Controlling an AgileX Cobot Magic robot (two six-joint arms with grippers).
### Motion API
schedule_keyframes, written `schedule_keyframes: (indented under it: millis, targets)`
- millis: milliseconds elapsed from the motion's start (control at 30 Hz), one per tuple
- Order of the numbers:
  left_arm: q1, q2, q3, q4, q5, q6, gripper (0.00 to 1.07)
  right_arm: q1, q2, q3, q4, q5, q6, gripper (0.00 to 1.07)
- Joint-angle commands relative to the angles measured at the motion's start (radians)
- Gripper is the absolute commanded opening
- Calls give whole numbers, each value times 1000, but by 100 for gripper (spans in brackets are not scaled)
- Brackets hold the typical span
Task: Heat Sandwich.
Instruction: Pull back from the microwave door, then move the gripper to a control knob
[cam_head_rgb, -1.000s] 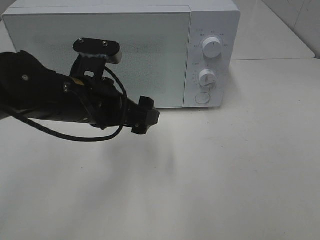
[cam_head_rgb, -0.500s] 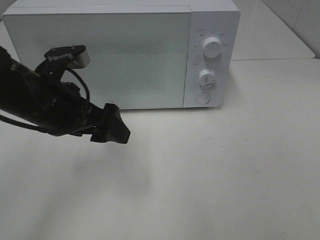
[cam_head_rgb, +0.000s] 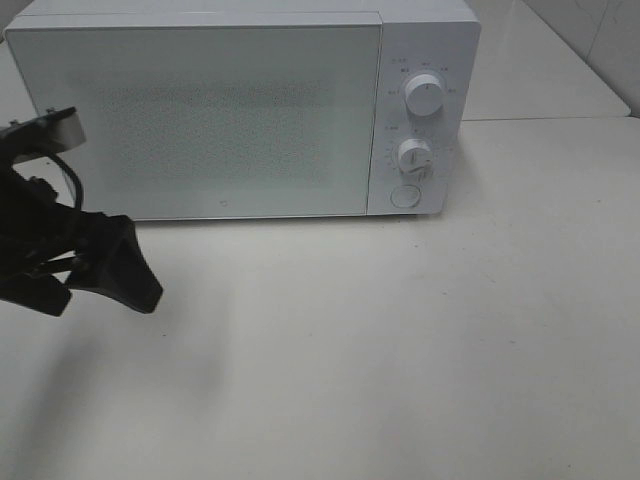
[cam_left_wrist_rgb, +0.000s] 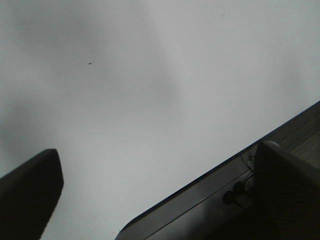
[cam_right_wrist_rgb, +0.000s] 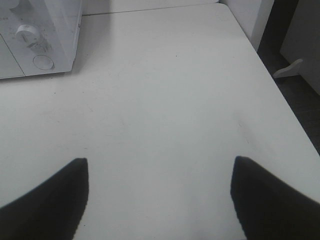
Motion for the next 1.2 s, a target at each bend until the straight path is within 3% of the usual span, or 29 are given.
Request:
schedule_keyframes:
  millis: [33,267,467,600,733,900,1200]
  targets:
    - [80,-54,2,117,53,-89,98,-6,-26,2,2,-9,0,75]
    - [196,-177,2,347,114,-245,98,-6,-26,2,2,-9,0,75]
    - [307,-318,2,389,198,-246,98,-6,-26,2,2,-9,0,75]
    - [333,-407,9,433,238,-250,98,-6,-26,2,2,-9,0,75]
    - [333,-494,40,466,244,-274,98,-6,-26,2,2,-9,0,75]
    - [333,-686,152,535,254,-324,98,-6,-26,2,2,-9,0,75]
    - [333,-1008,272,558,275,-341,98,-6,-26,2,2,-9,0,75]
